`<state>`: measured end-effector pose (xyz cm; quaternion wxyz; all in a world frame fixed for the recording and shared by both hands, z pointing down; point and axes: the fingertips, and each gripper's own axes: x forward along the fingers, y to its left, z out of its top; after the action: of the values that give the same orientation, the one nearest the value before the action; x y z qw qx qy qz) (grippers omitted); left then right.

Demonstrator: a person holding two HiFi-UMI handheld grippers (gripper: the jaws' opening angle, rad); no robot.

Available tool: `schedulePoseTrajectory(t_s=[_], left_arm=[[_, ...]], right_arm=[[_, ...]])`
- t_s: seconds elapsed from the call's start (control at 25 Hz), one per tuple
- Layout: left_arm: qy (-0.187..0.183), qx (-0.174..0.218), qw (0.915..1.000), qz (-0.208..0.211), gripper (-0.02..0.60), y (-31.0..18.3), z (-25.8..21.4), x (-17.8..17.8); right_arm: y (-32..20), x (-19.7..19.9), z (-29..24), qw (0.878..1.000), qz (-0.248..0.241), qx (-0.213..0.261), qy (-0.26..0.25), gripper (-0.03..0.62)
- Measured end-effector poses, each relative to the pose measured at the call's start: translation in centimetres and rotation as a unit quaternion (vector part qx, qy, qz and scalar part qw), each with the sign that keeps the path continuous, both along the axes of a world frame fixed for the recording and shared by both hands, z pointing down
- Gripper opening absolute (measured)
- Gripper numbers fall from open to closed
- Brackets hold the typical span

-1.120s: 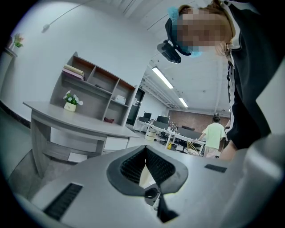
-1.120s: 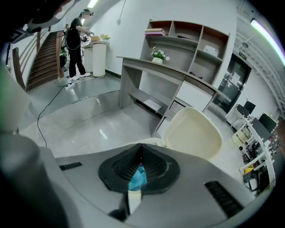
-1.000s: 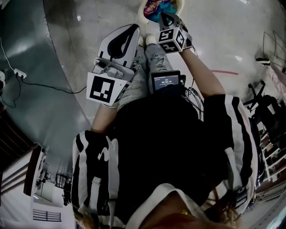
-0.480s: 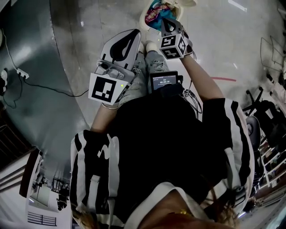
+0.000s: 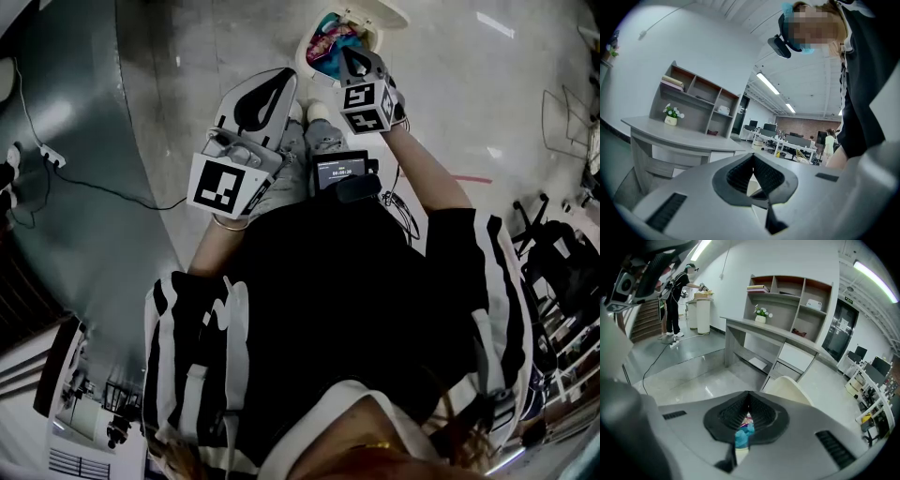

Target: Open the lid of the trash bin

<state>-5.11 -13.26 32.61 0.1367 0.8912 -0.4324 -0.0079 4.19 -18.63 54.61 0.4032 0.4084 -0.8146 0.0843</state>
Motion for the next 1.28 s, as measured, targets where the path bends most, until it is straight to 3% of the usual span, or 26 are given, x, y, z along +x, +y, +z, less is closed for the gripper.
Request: schedulePoseTrajectory(t_s=[0.84,1.28], left_arm=[[-0.015,0.031,0.9994,-0.007,0.005,-0.6,-3.2,-0.6],[-0.022,0.048,0.9986,-0.008,0.005,-0.4,-5.0,-1.2]], right_arm=[[-0.5,0.3,-8.4,0.997,-0.02,0.055,-0.058,0.005],[-0.4,-1.2,-15.7,0.988,-0.009,0.088,-0.127,0.003]])
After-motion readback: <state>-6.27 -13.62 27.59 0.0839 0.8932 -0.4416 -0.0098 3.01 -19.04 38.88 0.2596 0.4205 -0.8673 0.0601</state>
